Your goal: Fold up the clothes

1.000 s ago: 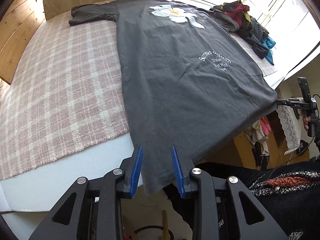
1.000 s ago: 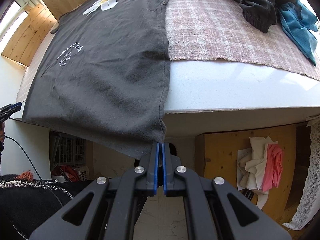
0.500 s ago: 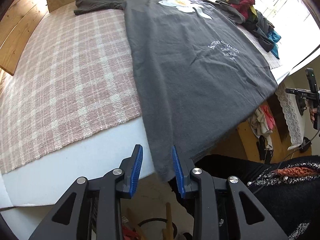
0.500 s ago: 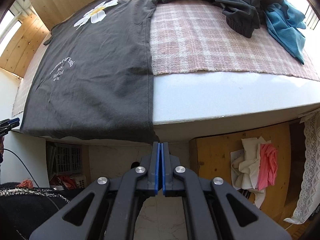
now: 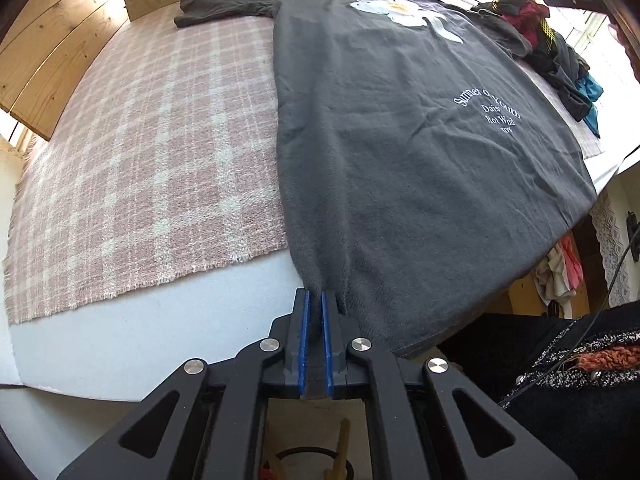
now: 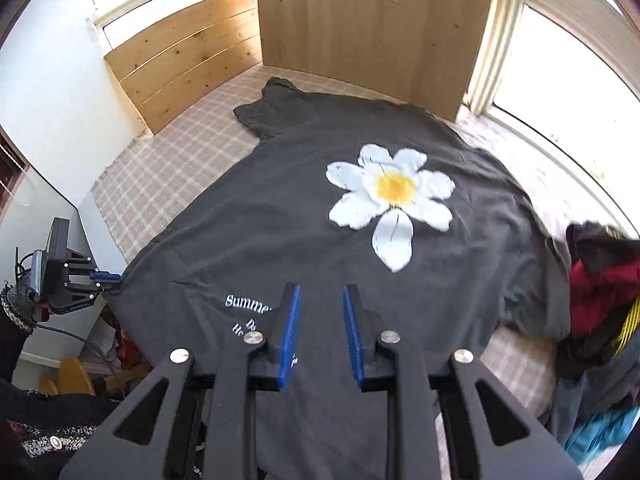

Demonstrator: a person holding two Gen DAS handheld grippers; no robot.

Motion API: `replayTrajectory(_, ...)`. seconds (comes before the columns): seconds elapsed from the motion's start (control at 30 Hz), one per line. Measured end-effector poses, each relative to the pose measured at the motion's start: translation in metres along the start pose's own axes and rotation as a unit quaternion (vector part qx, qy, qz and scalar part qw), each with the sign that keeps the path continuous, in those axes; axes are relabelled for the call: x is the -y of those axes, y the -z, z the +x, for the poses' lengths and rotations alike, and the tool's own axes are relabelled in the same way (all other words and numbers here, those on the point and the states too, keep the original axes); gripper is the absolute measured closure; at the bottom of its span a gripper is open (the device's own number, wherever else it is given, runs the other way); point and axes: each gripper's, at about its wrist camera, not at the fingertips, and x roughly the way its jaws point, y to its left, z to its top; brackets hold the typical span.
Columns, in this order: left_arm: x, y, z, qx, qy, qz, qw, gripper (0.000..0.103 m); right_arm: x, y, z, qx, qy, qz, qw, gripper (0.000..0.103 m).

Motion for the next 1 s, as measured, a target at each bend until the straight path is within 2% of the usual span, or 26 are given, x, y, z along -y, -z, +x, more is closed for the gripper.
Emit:
replayTrajectory(0.03,-0.001,-0.002,-0.001,0.001,-0.002,-0.017,0.9999,0.099,0.001,-0.030,0.008,0.003,-0.005,-0.031,0.999,0.061)
replayTrajectory(0.17,0.001,-0.010,-0.005,0.001,-0.018,-0.080,0.9966,0.100,0.001,-0.147,0.046,0.011,-0.025,-0.151,0.988,0.059)
replayTrajectory(0.3,0.006,-0.023,-0.005,-0.014,-0.046,-0.126,0.9908,0.100,-0.009,-0.247,0.145,-0.011,-0.047,-0.188,0.981,0.059)
replayTrajectory(0.43,0.028,-0.046,0.001,-0.025,-0.061,-0.150,0.9865,0.100,-0.017,-0.303,0.221,-0.042,-0.044,-0.195,0.979,0.059)
replayTrajectory(0.53,0.034,-0.064,0.003,-0.025,-0.059,-0.174,0.9827,0.100,-0.022,-0.325,0.253,-0.053,-0.054,-0.209,0.975,0.059)
replayTrajectory(0.7,0.028,-0.073,0.000,-0.027,-0.062,-0.202,0.9771,0.100,-0.024,-0.347,0.287,-0.088,-0.095,-0.205,0.970,0.059)
replayTrajectory(0.8,0.026,-0.077,0.000,-0.029,-0.065,-0.214,0.9743,0.100,-0.030,-0.349,0.297,-0.100,-0.121,-0.205,0.966,0.059)
replayTrajectory(0.87,0.027,-0.081,0.001,-0.029,-0.065,-0.218,0.9733,0.100,-0.036,-0.343,0.301,-0.108,-0.116,-0.220,0.963,0.061)
replayTrajectory(0.9,0.028,-0.083,0.001,-0.028,-0.066,-0.220,0.9729,0.100,-0.040,-0.339,0.303,-0.112,-0.110,-0.230,0.960,0.084)
replayTrajectory(0.93,0.029,-0.086,0.001,-0.028,-0.069,-0.220,0.9726,0.100,-0.043,-0.335,0.305,-0.116,-0.103,-0.240,0.958,0.097)
replayTrajectory(1.0,0.033,-0.089,-0.001,-0.023,-0.070,-0.223,0.9721,0.100,-0.036,-0.330,0.292,-0.104,-0.095,-0.240,0.960,0.097)
